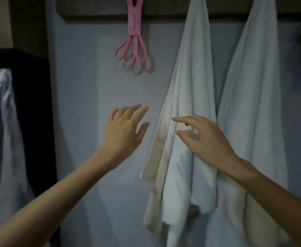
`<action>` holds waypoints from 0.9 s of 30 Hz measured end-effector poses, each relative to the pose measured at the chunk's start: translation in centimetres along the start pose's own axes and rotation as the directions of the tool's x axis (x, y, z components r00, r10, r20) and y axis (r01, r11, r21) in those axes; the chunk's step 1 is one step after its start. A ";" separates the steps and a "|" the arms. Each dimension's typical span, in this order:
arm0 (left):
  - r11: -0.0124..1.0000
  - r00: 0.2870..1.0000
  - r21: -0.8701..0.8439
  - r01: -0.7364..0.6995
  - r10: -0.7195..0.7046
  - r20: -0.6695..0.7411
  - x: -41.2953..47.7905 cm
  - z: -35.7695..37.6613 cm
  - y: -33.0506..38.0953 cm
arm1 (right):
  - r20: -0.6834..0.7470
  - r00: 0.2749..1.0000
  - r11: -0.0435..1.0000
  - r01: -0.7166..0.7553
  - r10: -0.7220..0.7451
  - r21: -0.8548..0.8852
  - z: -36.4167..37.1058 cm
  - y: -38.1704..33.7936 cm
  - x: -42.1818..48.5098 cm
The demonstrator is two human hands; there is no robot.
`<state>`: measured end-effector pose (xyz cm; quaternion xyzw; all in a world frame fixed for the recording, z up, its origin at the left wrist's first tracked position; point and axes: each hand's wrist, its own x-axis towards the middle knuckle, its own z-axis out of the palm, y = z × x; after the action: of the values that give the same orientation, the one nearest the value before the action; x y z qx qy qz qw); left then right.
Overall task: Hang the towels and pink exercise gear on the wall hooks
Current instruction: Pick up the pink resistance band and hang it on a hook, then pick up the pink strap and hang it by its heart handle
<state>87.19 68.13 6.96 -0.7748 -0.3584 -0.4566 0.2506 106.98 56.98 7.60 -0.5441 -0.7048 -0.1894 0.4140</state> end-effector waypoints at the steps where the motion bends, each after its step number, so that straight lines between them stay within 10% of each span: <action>1: 1.000 0.999 0.004 0.024 -0.024 0.045 -1.5 -0.7 1.1 | 0.031 1.000 1.000 0.002 -0.003 0.011 -0.3 0.0 -1.6; 27: 0.973 0.828 0.083 0.216 -0.228 0.512 -32.6 -16.7 9.9 | 0.393 0.911 0.960 -0.211 0.125 0.182 2.0 -13.9 -32.7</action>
<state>75.51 39.49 -14.91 -0.8193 -0.5049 -0.2532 0.0985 95.52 33.76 -16.82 -0.5799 -0.7382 0.0349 0.3430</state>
